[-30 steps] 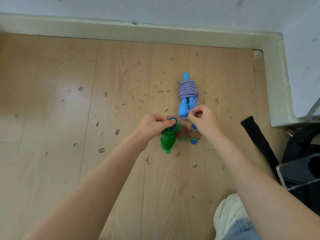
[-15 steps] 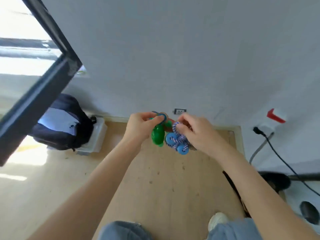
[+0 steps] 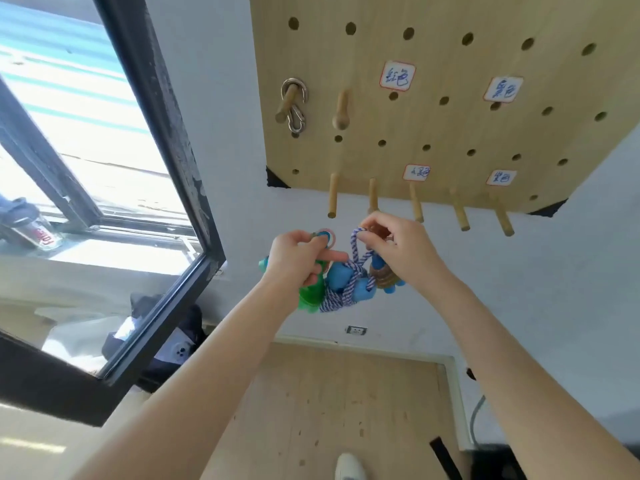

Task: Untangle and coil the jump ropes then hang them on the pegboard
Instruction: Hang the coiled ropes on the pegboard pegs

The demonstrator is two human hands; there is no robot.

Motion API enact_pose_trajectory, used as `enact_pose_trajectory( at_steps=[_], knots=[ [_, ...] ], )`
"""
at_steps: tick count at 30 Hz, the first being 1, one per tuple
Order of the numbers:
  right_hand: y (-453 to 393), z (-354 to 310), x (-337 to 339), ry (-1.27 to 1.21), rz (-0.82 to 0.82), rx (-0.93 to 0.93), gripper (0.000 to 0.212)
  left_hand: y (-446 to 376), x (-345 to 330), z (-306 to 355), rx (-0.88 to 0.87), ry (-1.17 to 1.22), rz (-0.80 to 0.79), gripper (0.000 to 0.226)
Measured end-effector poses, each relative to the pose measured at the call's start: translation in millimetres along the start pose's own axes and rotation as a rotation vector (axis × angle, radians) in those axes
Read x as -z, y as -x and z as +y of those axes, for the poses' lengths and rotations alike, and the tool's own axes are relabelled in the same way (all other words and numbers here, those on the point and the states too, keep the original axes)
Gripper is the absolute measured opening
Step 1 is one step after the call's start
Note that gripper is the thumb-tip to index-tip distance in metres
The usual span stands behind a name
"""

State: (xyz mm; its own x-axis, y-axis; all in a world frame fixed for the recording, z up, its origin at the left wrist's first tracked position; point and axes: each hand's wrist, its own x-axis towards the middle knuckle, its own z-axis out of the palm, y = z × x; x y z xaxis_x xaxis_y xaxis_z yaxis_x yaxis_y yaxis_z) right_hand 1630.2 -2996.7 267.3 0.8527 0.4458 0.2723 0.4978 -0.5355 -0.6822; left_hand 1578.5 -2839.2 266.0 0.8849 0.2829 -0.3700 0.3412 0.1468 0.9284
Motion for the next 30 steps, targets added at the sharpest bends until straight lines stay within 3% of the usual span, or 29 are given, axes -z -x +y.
enact_pose_trajectory(
  at_steps=[4,7,11,17,22,26,30],
  knots=[
    [-30.4,32.5,3.1,0.018,0.010,-0.116,0.011,-19.9,-19.7,4.8,0.100,0.122,0.000,0.014],
    [-62.3,55.2,3.9,0.161,-0.057,-0.154,0.014,-42.1,-44.0,9.2,0.138,0.284,-0.013,0.012],
    [-88.0,85.5,3.4,0.286,-0.005,-0.169,0.014,-77.7,-76.8,12.2,0.143,0.342,0.007,0.009],
    [-107.5,103.8,5.8,0.217,-0.078,-0.161,0.017,-107.6,-86.1,4.3,0.054,0.169,0.165,0.013],
    [-122.3,113.3,10.6,0.240,-0.058,-0.227,0.008,-106.2,-91.3,3.0,0.053,0.154,0.125,0.014],
    [-149.0,107.3,9.8,0.151,0.071,-0.348,0.011,-101.5,-67.4,9.0,0.029,-0.137,0.047,0.009],
    [-124.2,102.9,22.5,0.079,0.152,-0.334,0.009,-99.5,-30.4,14.2,-0.076,-0.436,0.046,0.011]
  ],
)
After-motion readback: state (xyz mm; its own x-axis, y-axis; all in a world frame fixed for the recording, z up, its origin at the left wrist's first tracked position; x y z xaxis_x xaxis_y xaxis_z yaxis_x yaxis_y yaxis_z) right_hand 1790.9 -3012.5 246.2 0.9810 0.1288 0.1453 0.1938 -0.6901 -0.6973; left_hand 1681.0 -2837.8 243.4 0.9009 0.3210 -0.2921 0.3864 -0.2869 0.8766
